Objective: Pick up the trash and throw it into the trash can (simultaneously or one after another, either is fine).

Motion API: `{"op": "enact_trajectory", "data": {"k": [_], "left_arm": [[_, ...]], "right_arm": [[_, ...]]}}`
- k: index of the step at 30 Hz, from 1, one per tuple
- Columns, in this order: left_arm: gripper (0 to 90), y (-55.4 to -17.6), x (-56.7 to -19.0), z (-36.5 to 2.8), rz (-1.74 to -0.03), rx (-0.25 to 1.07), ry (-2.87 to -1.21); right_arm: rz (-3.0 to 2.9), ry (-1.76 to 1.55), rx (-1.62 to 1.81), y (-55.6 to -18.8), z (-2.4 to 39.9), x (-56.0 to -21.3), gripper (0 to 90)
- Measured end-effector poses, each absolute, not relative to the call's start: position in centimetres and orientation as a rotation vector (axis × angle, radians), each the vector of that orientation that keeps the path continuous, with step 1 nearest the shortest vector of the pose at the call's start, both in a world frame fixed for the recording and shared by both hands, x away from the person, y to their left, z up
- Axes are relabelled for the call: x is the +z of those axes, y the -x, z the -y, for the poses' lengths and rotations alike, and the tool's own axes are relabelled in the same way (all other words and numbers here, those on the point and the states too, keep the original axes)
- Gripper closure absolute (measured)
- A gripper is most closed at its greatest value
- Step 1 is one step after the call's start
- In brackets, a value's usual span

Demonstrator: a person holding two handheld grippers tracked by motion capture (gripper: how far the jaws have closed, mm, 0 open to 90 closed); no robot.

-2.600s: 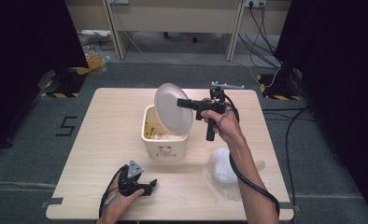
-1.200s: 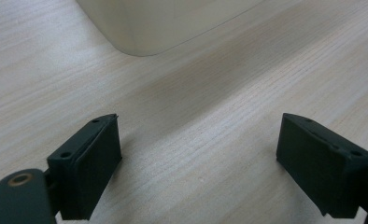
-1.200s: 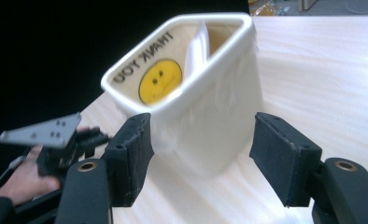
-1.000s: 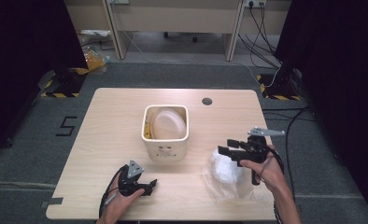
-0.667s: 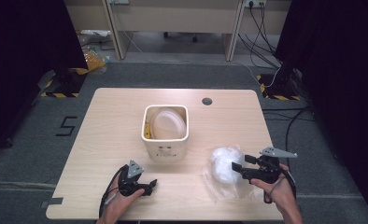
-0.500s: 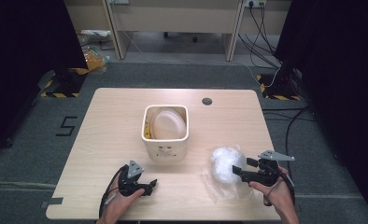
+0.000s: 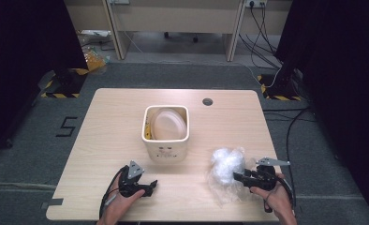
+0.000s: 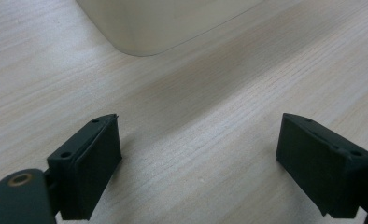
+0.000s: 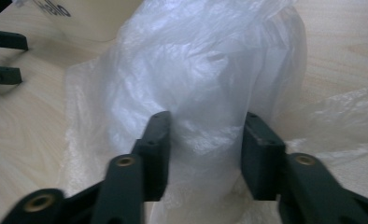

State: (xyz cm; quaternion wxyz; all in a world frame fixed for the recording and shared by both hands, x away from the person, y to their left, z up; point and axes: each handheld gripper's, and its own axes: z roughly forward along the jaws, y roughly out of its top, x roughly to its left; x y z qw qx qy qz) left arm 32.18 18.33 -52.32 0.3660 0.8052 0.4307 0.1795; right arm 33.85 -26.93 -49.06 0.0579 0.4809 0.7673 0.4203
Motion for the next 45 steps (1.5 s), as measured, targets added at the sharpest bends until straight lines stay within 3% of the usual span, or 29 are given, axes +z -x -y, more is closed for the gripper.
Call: {"op": "enact_trajectory", "data": {"k": [6,11,22,45], "left_arm": [[12.9,-32.2,-52.3,-18.3,-1.107,0.461,-2.071],[12.9,-32.2,-52.3,-18.3,-1.107,0.461,-2.069],[12.9,-32.2,-52.3,-18.3,-1.106,0.463,-2.069],[12.9,-32.2,-52.4,-18.3,-1.106,0.466,-2.065]], "right_arm": [[-2.312,-1.383,1.294,-33.2,28.1,-47.3,81.5],[-2.285,-1.361,1.318,-32.9,28.9,-46.3,86.4],[-2.154,-1.223,1.476,-33.1,28.7,-40.4,87.9],[-2.239,-0.962,1.577,-40.1,19.8,-31.2,87.9]]}}
